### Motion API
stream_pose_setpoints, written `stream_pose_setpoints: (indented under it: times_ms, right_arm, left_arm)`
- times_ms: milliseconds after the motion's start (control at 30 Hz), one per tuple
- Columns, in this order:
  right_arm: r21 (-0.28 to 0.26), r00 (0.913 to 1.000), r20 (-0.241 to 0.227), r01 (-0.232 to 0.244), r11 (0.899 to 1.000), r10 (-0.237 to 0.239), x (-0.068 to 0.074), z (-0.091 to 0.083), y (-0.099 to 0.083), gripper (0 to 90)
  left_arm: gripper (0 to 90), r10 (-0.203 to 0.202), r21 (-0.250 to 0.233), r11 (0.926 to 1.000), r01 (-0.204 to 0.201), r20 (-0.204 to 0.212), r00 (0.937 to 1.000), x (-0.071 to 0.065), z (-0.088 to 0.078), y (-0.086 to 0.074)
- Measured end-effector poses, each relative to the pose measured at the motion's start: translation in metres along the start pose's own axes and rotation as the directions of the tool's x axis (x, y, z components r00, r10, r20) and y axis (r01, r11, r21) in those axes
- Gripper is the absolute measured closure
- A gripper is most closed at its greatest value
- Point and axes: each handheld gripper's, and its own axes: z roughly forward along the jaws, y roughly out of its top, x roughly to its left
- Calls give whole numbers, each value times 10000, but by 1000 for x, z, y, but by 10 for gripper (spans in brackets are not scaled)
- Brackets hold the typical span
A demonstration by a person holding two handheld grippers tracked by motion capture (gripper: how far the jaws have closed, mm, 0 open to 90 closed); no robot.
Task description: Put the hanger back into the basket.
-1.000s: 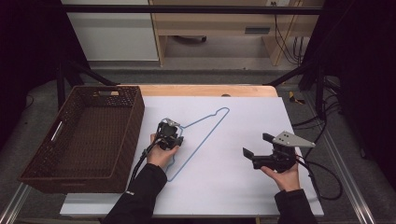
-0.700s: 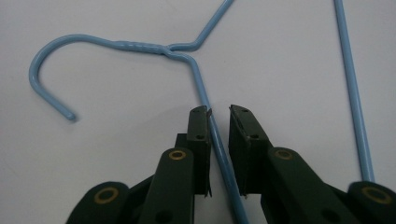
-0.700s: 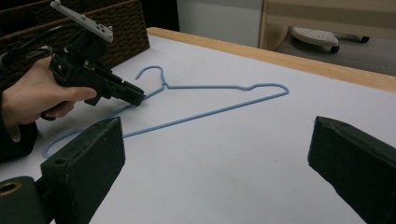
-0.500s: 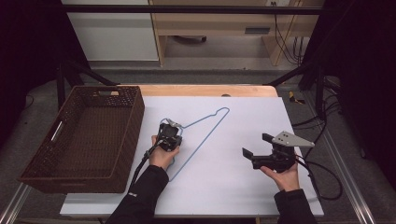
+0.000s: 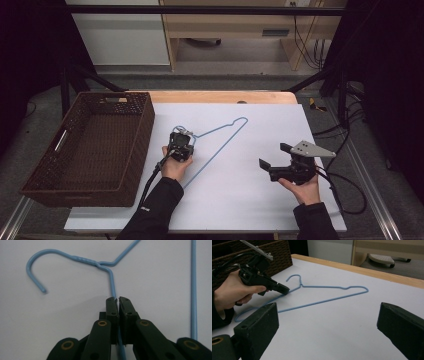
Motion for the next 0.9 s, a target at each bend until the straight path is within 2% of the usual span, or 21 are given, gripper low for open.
stream_pose_setpoints:
  times_ms: [200, 300, 367, 700, 900]
  right_arm:
    - [33, 10000, -12, 33, 10000, -33, 0, 0, 0, 44]
    - [50, 10000, -31, 39, 10000, -39, 0, 1, 0, 45]
    - [48, 10000, -31, 5, 10000, -5, 0, 1, 0, 46]
    - [208, 9997, -204, 104, 9997, -100, 4, 18, 4, 55]
    - [231, 9990, -386, 246, 9994, -237, 10, 32, 11, 59]
  left_arm:
    - [869, 34, -448, 9990, -33, 17, 10000, 0, -9, 1]
    - [870, 286, -749, 9968, -292, -87, 9996, -2, -17, 1]
    - [869, 299, -827, 9961, -302, -47, 9995, -2, -19, 1]
    - [871, 872, -1593, 9834, -869, -46, 9962, -14, -39, 0]
    - [871, 1008, -1870, 9773, -994, -16, 9949, -18, -45, -3]
